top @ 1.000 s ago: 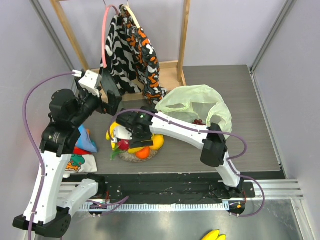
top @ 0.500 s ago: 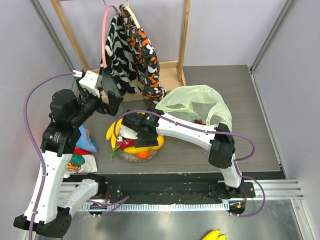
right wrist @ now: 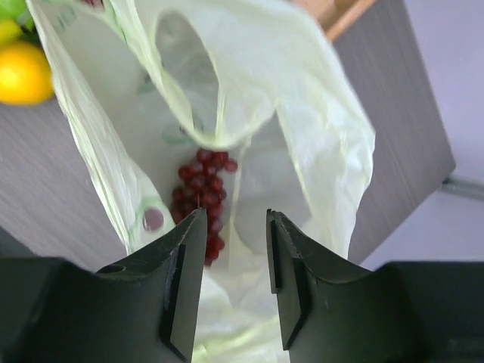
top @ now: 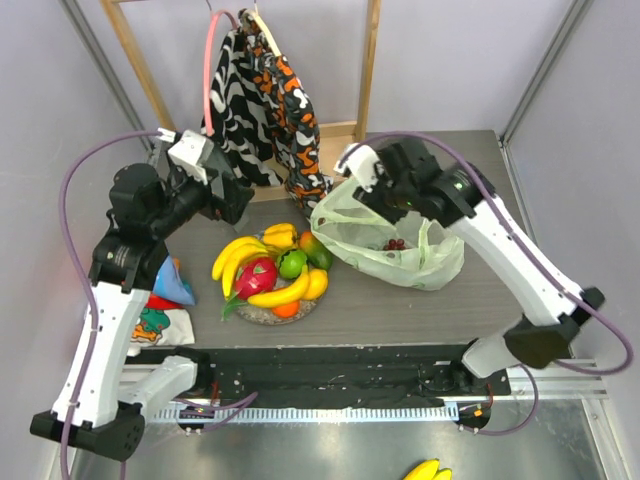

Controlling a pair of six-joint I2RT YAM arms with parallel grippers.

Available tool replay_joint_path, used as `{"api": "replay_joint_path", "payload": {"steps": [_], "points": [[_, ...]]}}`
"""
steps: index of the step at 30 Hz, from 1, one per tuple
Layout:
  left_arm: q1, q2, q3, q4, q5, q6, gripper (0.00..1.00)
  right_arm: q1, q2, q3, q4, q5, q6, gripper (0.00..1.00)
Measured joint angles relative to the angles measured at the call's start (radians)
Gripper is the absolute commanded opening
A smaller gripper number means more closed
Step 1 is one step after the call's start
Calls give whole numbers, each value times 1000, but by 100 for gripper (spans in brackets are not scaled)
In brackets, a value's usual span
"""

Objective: Take the fake fruits out of the plastic bag
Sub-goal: Adjust the plastic bag at the center of the board, then take out the fake fruit from the plastic bag.

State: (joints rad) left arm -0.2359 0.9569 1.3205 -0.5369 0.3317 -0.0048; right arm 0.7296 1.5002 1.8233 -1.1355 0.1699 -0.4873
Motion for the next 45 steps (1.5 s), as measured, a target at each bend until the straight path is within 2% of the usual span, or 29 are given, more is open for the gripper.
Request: {"api": "replay_joint_path", "payload": {"steps": [4, 11, 16, 20, 23, 29, 34, 38, 39, 43, 44, 45], "points": [[-28, 79, 43, 0, 48, -23, 91, -85, -95, -182, 34, -34, 2, 45], [-105, 201, 101, 1, 73, -24, 91, -180, -50, -544, 90, -5, -14, 45], [-143, 264, 103, -4, 73, -13, 90, -181, -161, -661, 19, -37, -34, 43], [-158, 298, 103, -7, 73, -9, 90, -179, -319, -696, -22, -42, -49, 43], [-165, 314, 103, -6, 72, 2, 90, -179, -336, -671, -15, -45, -54, 45], [-175, 339, 103, -7, 69, 12, 91, -191, -143, -581, 100, -46, -47, 47], [-175, 340, 105, -14, 50, 24, 91, -260, 27, -489, 156, -81, -45, 45], [-175, 340, 105, -16, 35, 42, 91, -310, 130, -445, 170, -119, -51, 55], [-175, 340, 105, -17, 34, 44, 91, -316, 149, -444, 163, -134, -57, 61], [-175, 340, 105, -20, 27, 54, 92, -317, 203, -466, 97, -185, -71, 73], [-175, 340, 105, -20, 27, 58, 92, -317, 206, -479, 87, -188, -71, 89], [-175, 341, 105, -21, 26, 61, 92, -315, 206, -500, 80, -188, -72, 91]]}}
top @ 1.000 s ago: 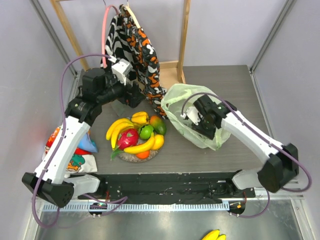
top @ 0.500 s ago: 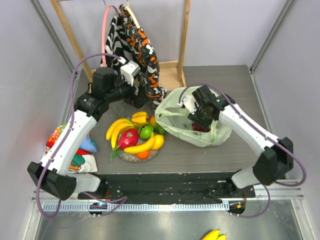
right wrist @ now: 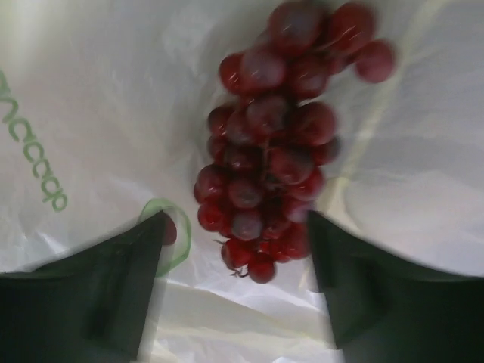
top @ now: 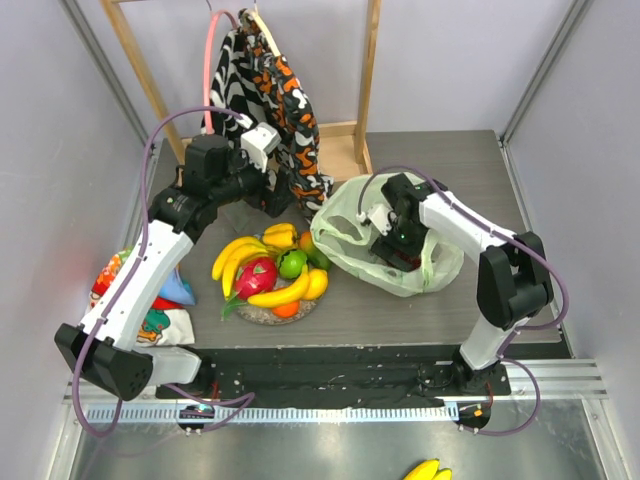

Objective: Take the fake fruits out of the plastic bag
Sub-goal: Take out the fake fruit from the plastic bag.

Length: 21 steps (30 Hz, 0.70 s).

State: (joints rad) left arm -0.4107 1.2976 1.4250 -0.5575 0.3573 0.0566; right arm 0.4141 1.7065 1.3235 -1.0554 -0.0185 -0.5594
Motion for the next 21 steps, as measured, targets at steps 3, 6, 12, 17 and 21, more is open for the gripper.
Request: {"api": "replay_joint_path", "payload": {"steps": [3, 6, 12, 17, 21], "points": [[0, 1, 0, -1, -5, 4, 92, 1, 0, -55, -12, 13, 0, 92], [0, 5, 5, -2, -9, 5, 93, 1, 1, -83, 3, 53, 1, 93], [0, 18, 31, -2, -9, 5, 92, 1, 36, -127, 98, 171, -3, 66], [0, 18, 32, -2, -10, 5, 92, 1, 69, -128, 107, 216, -2, 35], [0, 18, 32, -2, -10, 8, 92, 1, 19, -125, 98, 193, -6, 31]]}}
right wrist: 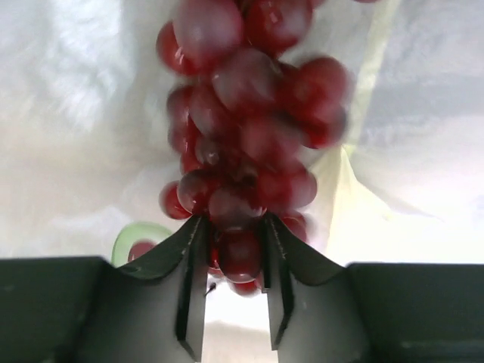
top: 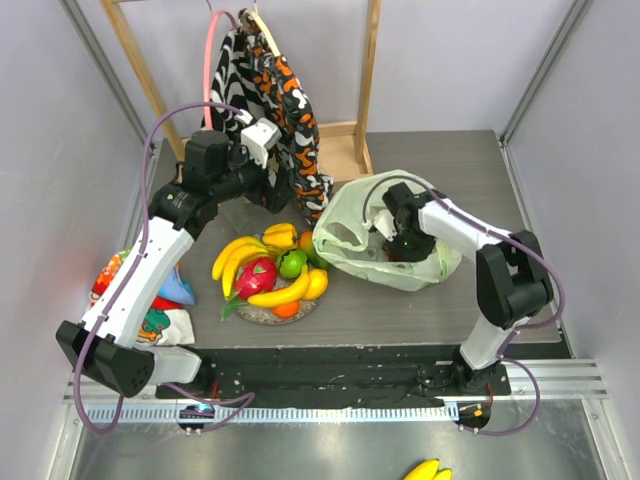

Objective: Take the fake fruits out of the plastic bag
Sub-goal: Take out the fake fruit from the plastic bag.

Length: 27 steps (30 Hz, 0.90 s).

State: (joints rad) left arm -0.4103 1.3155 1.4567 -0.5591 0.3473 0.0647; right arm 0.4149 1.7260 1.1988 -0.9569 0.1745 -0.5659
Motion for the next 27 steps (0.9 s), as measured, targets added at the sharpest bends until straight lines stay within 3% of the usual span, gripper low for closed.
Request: {"api": "replay_joint_path", "payload": {"steps": [14, 15, 19, 27], "points": [[-6, 25, 0, 1, 27, -1, 92, -2, -433, 173, -110, -269, 0, 27], [-9, 29, 0, 1, 29, 0, 92, -2, -443, 177, -117, -282, 2, 20], [-16, 41, 10, 0, 27, 3, 92, -2, -424, 259, -151, -329, 24, 20], [-8, 11, 19, -8, -39, 42, 93, 69, -268, 778, -227, -439, 74, 25]]}}
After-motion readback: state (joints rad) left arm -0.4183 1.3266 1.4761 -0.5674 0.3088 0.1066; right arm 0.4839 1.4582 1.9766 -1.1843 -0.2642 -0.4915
